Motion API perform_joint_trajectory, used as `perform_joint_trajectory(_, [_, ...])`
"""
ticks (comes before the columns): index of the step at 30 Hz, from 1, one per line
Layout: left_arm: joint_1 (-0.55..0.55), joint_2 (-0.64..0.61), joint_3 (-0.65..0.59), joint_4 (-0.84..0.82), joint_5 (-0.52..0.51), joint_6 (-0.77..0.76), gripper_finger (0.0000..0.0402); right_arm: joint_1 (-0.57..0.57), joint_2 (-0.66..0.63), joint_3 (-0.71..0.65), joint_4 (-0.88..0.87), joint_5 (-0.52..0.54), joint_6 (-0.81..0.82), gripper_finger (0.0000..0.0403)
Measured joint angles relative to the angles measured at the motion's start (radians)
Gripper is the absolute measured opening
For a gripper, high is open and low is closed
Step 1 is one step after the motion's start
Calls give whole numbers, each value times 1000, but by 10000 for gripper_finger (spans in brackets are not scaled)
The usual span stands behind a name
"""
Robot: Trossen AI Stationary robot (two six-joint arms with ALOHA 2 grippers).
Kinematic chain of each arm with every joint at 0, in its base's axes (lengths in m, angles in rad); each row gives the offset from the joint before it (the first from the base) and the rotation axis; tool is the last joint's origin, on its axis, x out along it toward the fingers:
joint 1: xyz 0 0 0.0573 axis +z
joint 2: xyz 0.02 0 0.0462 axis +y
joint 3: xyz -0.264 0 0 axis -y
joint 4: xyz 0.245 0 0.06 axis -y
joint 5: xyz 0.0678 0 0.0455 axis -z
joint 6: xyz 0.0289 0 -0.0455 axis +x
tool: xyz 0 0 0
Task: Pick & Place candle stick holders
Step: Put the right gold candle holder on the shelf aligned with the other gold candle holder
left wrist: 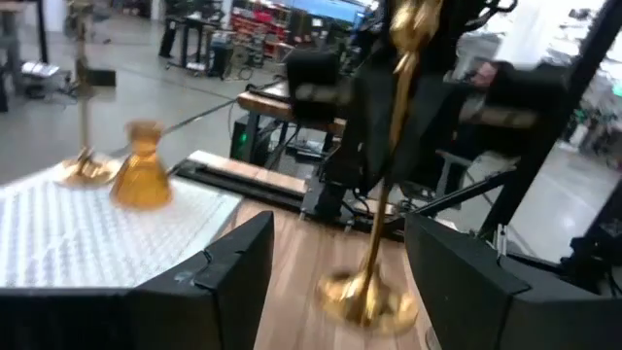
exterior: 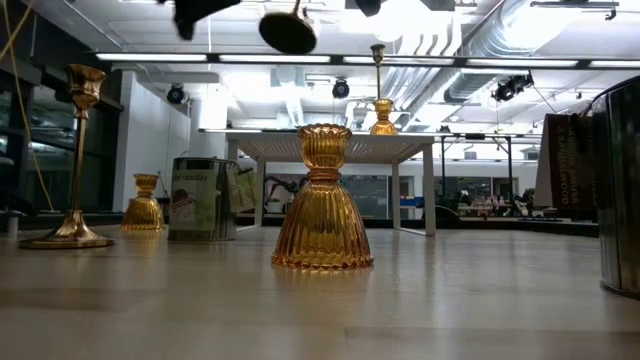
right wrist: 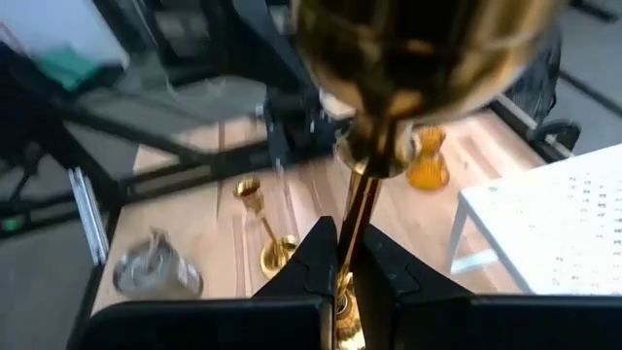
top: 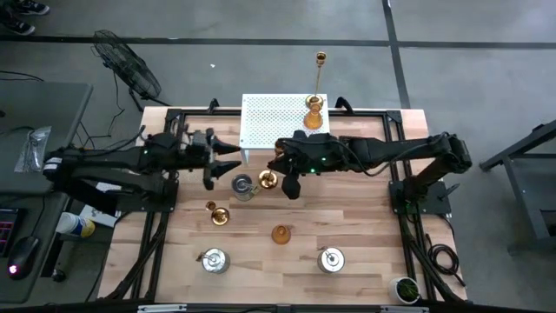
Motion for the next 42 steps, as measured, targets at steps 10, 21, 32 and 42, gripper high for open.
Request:
perform_joint_trajectory(10, [0,231,230,-100,19,51,228,-6,40,35,-38,-34,7,5])
perform_joint_trajectory(21, [0,381,345,-77,90,48,228,-6,40,36,-56,-30,4,5])
perform_joint_trajectory(32, [0,446,369,-26,139,42,228,-6,39,36,-56,-31,3,5])
perform_joint_trajectory(42, [0,448,369,-2,128,42,173,-6,39,36,-60,-28,0,5])
